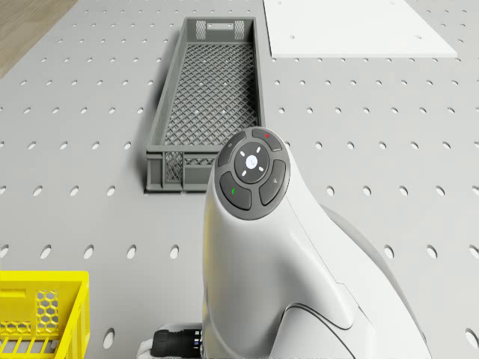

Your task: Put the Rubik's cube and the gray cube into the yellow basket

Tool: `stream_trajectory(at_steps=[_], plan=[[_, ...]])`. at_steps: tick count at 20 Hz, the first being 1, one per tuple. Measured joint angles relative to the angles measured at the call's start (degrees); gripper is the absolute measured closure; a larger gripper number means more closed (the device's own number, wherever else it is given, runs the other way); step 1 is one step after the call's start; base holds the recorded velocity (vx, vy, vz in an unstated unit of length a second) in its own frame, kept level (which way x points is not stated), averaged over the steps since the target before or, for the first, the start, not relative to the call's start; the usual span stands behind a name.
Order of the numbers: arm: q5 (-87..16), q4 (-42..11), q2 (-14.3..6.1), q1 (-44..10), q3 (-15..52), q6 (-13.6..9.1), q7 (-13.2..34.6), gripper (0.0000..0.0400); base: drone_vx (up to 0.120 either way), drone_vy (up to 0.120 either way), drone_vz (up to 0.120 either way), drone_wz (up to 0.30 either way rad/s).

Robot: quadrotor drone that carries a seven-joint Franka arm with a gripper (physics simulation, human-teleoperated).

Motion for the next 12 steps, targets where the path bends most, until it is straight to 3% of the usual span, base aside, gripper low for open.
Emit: stream_trajectory(at_steps=[3,4,12], plan=[[0.23,-0.03,-0.09,0.0,0.22,0.03,0.01,0.015,0.0,0.0,0.12,0.0],[0.29,-0.03,-0.12,0.0,0.27,0.04,0.02,0.015,0.0,0.0,0.0,0.0],[0.52,-0.04,-0.37,-0.03,0.44,0.23,0.05,0.015,0.0,0.115,0.0,0.0]])
